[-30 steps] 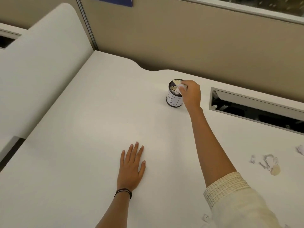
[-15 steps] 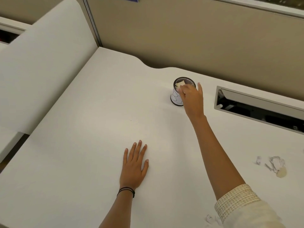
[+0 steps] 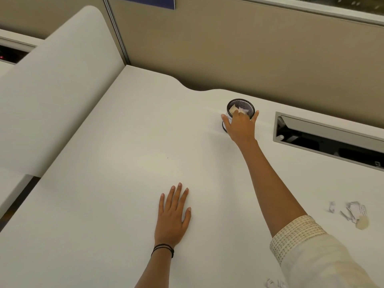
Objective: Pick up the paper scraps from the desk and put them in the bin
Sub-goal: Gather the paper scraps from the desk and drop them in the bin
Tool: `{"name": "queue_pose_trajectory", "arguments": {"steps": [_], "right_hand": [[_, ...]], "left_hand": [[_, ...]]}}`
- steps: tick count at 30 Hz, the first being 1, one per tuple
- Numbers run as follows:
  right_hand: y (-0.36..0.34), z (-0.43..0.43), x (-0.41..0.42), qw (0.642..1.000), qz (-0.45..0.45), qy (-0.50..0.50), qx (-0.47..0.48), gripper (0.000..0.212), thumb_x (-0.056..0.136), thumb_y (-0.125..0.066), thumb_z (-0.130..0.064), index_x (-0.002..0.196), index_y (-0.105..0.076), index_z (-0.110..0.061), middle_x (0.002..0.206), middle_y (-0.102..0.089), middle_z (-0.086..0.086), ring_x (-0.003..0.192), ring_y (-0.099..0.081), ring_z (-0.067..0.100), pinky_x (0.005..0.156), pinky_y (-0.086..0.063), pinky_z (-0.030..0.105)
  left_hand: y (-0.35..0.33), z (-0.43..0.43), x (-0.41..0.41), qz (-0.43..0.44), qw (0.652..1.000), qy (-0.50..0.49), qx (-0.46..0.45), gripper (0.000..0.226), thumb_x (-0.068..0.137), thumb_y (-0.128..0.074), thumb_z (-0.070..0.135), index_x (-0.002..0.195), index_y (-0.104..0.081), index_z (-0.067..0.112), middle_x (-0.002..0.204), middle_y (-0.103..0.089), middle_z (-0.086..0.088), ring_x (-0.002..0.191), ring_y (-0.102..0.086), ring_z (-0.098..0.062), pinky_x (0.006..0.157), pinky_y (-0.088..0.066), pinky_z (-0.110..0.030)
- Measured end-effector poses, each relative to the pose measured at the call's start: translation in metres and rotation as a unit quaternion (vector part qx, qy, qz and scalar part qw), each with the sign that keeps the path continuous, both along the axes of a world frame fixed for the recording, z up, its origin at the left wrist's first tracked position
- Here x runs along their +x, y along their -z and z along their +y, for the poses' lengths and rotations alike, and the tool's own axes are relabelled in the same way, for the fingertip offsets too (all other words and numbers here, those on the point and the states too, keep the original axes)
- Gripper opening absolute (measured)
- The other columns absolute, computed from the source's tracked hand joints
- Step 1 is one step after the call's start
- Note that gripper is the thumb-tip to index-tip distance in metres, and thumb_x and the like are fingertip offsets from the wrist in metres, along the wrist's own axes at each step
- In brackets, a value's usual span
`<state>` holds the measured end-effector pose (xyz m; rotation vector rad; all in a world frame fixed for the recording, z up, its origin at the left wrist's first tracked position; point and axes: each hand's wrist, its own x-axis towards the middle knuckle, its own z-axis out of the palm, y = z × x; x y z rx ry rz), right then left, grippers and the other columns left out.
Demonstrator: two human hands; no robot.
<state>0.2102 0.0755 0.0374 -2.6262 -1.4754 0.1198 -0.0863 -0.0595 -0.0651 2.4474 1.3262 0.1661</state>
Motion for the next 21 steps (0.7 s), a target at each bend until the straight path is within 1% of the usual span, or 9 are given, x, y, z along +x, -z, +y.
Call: {"name": "queue_pose_trajectory", "arguments": {"steps": [2, 4, 6, 8, 12, 14, 17, 18, 21], "right_hand": [[0.001, 0.006, 0.003, 1.000, 0.019, 0.003, -0.001, 0.056, 0.096, -0.032, -0.047, 0.116, -0.054, 0.001, 0.101, -0.067, 0.019, 0.109, -0.056, 0.036, 0.115, -0.001, 0.052], [0.004, 0.011, 0.005, 0.999, 0.033, -0.002, -0.007, 0.055, 0.097, -0.034, -0.044, 0.125, -0.048, 0.001, 0.104, -0.066, 0.019, 0.111, -0.056, 0.036, 0.115, -0.003, 0.051], [0.003, 0.014, 0.006, 0.999, 0.040, -0.013, -0.023, 0.048, 0.097, -0.035, -0.036, 0.121, -0.048, 0.004, 0.111, -0.064, 0.020, 0.112, -0.054, 0.036, 0.112, -0.019, 0.046], [-0.004, 0.014, 0.006, 0.997, 0.067, -0.009, -0.047, 0.043, 0.098, -0.035, -0.026, 0.124, -0.046, 0.006, 0.122, -0.057, 0.024, 0.117, -0.050, 0.038, 0.101, -0.035, 0.040], [-0.018, 0.011, 0.000, 0.991, 0.102, -0.005, -0.086, 0.046, 0.100, -0.030, -0.017, 0.140, -0.026, 0.005, 0.140, -0.040, 0.025, 0.130, -0.038, 0.039, 0.105, -0.033, 0.043], [-0.022, 0.010, 0.000, 0.988, 0.127, -0.003, -0.087, 0.045, 0.100, -0.033, -0.020, 0.136, -0.032, 0.006, 0.137, -0.043, 0.025, 0.127, -0.042, 0.039, 0.103, -0.035, 0.042], [-0.030, -0.003, 0.005, 0.981, 0.193, -0.016, -0.015, 0.027, 0.096, -0.038, -0.018, 0.107, -0.051, 0.003, 0.127, -0.049, 0.025, 0.117, -0.049, 0.037, 0.092, -0.041, 0.038], [-0.035, -0.012, 0.006, 0.978, 0.204, -0.030, 0.015, 0.026, 0.096, -0.038, -0.016, 0.107, -0.053, 0.003, 0.133, -0.044, 0.024, 0.120, -0.046, 0.035, 0.093, -0.039, 0.036], [-0.037, -0.056, 0.014, 0.968, 0.212, -0.050, 0.122, 0.034, 0.096, -0.042, -0.012, 0.127, -0.050, -0.003, 0.152, -0.021, 0.017, 0.138, -0.027, 0.029, 0.108, -0.027, 0.032]], "left_hand": [[0.000, 0.000, 0.000, 0.002, 1.000, 0.000, 0.000, 0.055, 0.095, -0.030, 0.036, 0.149, -0.025, 0.023, 0.157, -0.016, 0.003, 0.145, -0.011, -0.016, 0.115, -0.010, -0.044], [0.001, 0.000, -0.001, 0.004, 1.000, 0.000, 0.000, 0.056, 0.095, -0.030, 0.037, 0.149, -0.024, 0.023, 0.157, -0.016, 0.003, 0.145, -0.011, -0.016, 0.115, -0.010, -0.043], [0.001, 0.000, -0.001, 0.005, 1.000, 0.000, 0.000, 0.056, 0.095, -0.030, 0.037, 0.149, -0.024, 0.023, 0.157, -0.016, 0.003, 0.145, -0.011, -0.016, 0.115, -0.010, -0.043], [0.001, 0.000, -0.001, 0.007, 1.000, 0.000, 0.001, 0.056, 0.095, -0.029, 0.037, 0.149, -0.025, 0.023, 0.157, -0.016, 0.003, 0.145, -0.011, -0.016, 0.115, -0.010, -0.043], [0.001, 0.000, -0.001, 0.004, 1.000, 0.002, -0.002, 0.056, 0.095, -0.029, 0.037, 0.149, -0.025, 0.023, 0.157, -0.016, 0.003, 0.145, -0.011, -0.015, 0.115, -0.009, -0.043], [0.001, 0.000, -0.002, 0.006, 1.000, 0.002, -0.004, 0.056, 0.095, -0.029, 0.037, 0.149, -0.024, 0.023, 0.157, -0.016, 0.003, 0.145, -0.011, -0.015, 0.115, -0.008, -0.042], [0.001, 0.001, -0.003, 0.011, 1.000, 0.006, -0.003, 0.056, 0.095, -0.027, 0.038, 0.149, -0.024, 0.023, 0.157, -0.016, 0.002, 0.145, -0.010, -0.015, 0.116, -0.008, -0.042], [0.002, 0.001, -0.003, 0.011, 1.000, 0.006, -0.003, 0.056, 0.095, -0.027, 0.038, 0.149, -0.024, 0.023, 0.157, -0.016, 0.002, 0.145, -0.009, -0.015, 0.116, -0.007, -0.042], [0.001, 0.001, -0.003, 0.014, 1.000, 0.007, -0.003, 0.057, 0.094, -0.026, 0.039, 0.149, -0.024, 0.022, 0.157, -0.017, 0.002, 0.145, -0.009, -0.015, 0.117, -0.005, -0.040]]}}
